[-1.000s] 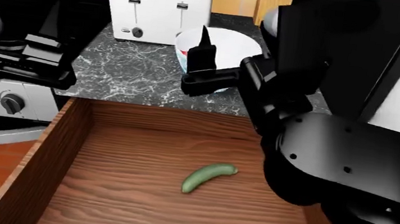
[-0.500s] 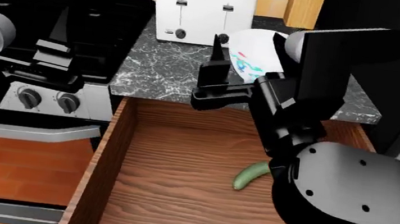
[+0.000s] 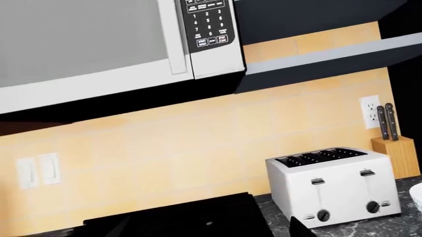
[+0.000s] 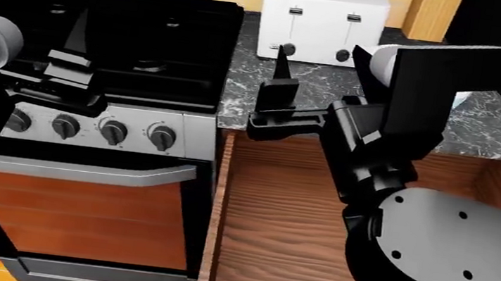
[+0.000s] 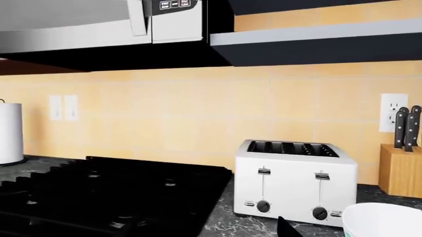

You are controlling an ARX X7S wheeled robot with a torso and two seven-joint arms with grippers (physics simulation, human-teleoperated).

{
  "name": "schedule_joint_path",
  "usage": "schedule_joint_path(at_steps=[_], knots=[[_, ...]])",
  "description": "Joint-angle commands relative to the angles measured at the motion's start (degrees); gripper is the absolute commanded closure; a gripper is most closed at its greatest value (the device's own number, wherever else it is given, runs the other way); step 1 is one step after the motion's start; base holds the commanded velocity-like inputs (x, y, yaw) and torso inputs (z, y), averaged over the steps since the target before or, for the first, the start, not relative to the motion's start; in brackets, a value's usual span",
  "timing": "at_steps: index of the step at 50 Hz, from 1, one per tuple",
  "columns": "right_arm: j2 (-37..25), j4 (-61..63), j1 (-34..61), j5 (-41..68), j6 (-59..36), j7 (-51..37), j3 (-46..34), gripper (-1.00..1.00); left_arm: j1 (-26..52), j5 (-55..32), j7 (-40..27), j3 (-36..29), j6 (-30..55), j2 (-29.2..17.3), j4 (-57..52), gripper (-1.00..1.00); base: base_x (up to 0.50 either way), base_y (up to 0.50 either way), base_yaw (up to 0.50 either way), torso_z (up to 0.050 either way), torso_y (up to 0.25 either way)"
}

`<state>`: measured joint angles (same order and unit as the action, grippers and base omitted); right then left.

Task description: Place the bar in the bowl and close the drawer.

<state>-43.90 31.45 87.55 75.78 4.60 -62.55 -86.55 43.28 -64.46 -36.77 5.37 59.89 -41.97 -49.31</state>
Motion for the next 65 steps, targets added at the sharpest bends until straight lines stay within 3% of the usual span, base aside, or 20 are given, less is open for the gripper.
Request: schedule_joint_path(at_steps=[1, 65], knots=[[-0.2, 0.0, -0.8, -0.5, 0.3, -0.7, 0.2, -1.00, 0.5, -0.2, -0.3, -0.6, 0.1, -0.1, 0.0, -1.00, 0.00, 0.50, 0.00, 0.000, 0.000], [-1.1, 0.8, -3.6, -2.7, 1.5, -0.7, 1.3, -1.00, -0.6, 2.7, 0.1, -3.7, -2.7, 0.4, 0.7, -1.00, 0.00, 0.50, 0.00, 0.000, 0.000]])
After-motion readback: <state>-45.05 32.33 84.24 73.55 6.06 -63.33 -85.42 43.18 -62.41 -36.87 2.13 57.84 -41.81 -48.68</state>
